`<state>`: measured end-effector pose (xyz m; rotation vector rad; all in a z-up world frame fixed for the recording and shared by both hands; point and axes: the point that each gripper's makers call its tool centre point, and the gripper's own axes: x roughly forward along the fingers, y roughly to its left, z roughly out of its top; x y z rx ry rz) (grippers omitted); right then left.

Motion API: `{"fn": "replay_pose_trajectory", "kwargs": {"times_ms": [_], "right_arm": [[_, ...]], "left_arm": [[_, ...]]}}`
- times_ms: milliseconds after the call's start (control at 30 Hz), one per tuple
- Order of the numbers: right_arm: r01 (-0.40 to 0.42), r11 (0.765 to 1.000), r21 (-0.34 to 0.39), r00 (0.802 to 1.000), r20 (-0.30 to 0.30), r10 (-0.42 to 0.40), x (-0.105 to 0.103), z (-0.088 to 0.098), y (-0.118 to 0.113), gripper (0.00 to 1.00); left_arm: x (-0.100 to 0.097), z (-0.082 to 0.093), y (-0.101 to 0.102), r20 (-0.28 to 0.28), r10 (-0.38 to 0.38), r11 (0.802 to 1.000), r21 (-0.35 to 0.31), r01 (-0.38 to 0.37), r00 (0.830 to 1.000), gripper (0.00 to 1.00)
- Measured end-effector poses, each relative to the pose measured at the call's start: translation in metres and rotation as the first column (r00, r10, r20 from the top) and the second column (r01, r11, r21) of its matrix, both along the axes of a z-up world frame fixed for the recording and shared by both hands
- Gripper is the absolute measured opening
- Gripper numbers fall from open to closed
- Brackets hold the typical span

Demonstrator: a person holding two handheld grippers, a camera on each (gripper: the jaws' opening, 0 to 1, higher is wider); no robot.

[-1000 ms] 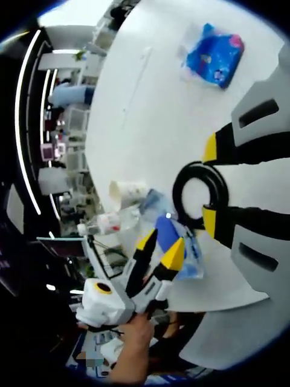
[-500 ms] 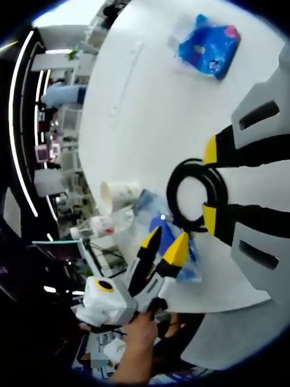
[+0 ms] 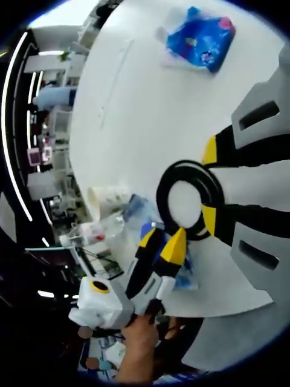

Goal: Arrange the tabletop items into an orderly group along one side of the table until the central work area is clear of visible clutter.

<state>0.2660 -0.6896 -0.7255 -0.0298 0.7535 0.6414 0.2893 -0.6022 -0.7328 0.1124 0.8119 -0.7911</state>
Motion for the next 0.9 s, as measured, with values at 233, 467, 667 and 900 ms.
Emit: {"fn": "replay_pose_trajectory", "kwargs": {"times_ms": [233, 467, 667, 900], "right_arm": [[0.012, 1.000, -0.002, 0.999, -0.033, -0.012, 0.001, -0.008, 0.002, 0.15], [0.029, 0.999, -0.026, 0.998, -0.063, -0.031, 0.002, -0.014, 0.001, 0.05], [0.048, 0.999, -0.019, 0.992, -0.115, -0.050, 0.000, -0.013, 0.000, 0.01], [0.058, 0.998, -0.014, 0.992, -0.111, -0.059, -0.001, -0.006, -0.001, 0.00]], "left_arm": [[0.004, -0.002, 0.004, -0.024, 0.039, 0.999, -0.008, -0.039, 0.999, 0.24], [0.007, -0.004, 0.003, -0.055, 0.095, 0.995, -0.026, -0.097, 0.994, 0.23], [0.008, -0.004, 0.001, -0.037, 0.088, 0.996, -0.011, -0.088, 0.995, 0.22], [0.007, -0.003, 0.001, -0.046, 0.103, 0.995, -0.009, -0.103, 0.994, 0.19]]}}
